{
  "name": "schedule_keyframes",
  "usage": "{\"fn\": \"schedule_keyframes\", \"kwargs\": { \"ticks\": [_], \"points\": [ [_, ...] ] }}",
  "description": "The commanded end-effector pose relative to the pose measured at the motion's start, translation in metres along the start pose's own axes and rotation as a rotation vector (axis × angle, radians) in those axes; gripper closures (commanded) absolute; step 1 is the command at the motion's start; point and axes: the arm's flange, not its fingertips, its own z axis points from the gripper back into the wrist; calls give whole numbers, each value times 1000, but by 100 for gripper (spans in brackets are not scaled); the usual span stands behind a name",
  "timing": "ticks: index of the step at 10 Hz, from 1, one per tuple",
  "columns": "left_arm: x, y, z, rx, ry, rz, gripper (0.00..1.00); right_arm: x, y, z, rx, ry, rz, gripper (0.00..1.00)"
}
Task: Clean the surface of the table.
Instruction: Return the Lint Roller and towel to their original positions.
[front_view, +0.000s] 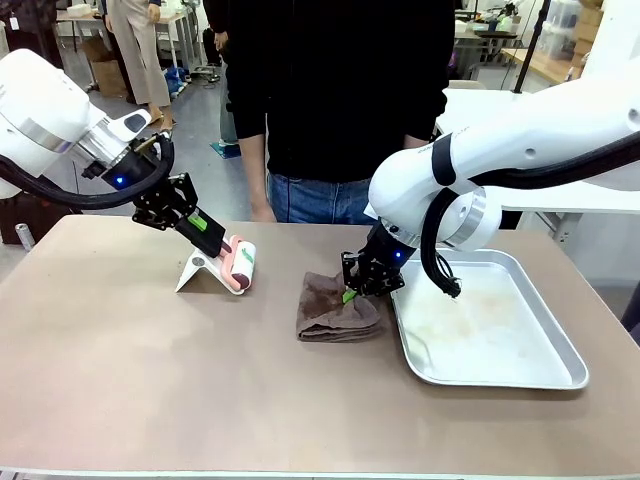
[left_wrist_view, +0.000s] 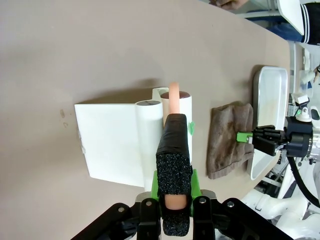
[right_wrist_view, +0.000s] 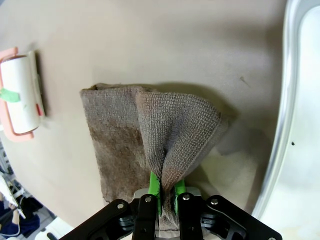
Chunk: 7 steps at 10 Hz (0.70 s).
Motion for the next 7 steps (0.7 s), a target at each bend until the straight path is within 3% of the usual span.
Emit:
{"fn": "schedule_keyframes", "kwargs": {
  "ticks": [1, 5, 6, 7],
  "points": [
    [-5, 0, 0, 33, -7, 27, 75, 3, 0, -3, 33, -9, 6, 85],
    [-5, 1, 0, 33, 0, 36, 70, 3, -1, -4, 38, -7, 8, 81],
    [-4, 0, 0, 28, 0, 38, 25, 3, -1, -4, 44, -6, 3, 78],
    [-4, 0, 1, 28, 1, 37, 10, 3, -1, -4, 50, -9, 5, 23]
  ]
}}
